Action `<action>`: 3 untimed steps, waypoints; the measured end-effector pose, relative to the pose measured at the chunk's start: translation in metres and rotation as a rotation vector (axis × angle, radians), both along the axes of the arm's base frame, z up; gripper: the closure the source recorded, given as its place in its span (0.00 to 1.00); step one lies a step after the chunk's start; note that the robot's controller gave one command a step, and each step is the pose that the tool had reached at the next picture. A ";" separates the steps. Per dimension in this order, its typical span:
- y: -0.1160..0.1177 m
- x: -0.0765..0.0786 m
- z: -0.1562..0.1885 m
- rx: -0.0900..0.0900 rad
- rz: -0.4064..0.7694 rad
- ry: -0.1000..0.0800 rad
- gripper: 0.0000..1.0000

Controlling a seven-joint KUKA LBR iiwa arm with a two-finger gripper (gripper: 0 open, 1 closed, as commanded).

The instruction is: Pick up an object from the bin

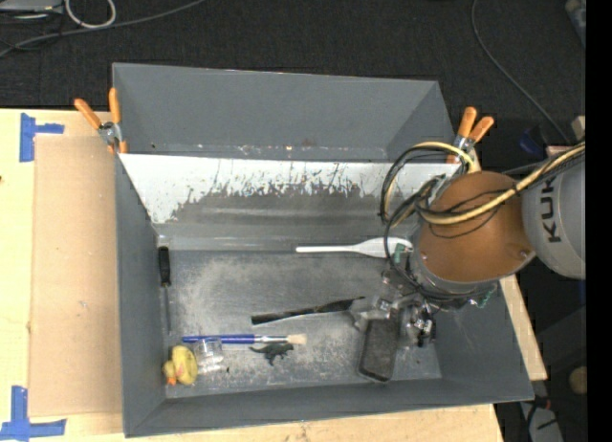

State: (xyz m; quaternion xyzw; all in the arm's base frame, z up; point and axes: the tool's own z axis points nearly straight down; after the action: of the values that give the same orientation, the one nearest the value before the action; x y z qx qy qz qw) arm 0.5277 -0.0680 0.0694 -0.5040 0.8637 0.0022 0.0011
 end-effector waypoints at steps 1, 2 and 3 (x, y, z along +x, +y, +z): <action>0.000 0.000 0.000 0.000 -0.001 0.000 1.00; 0.001 -0.002 0.024 0.002 -0.002 0.009 1.00; 0.002 -0.001 0.046 0.002 -0.005 0.005 1.00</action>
Offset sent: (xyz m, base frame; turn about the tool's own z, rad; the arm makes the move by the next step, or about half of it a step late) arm 0.0000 -0.0001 0.0585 0.0005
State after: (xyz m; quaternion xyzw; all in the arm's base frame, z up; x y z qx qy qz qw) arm 0.5266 -0.0662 0.1151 -0.5018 0.8650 0.0044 -0.0003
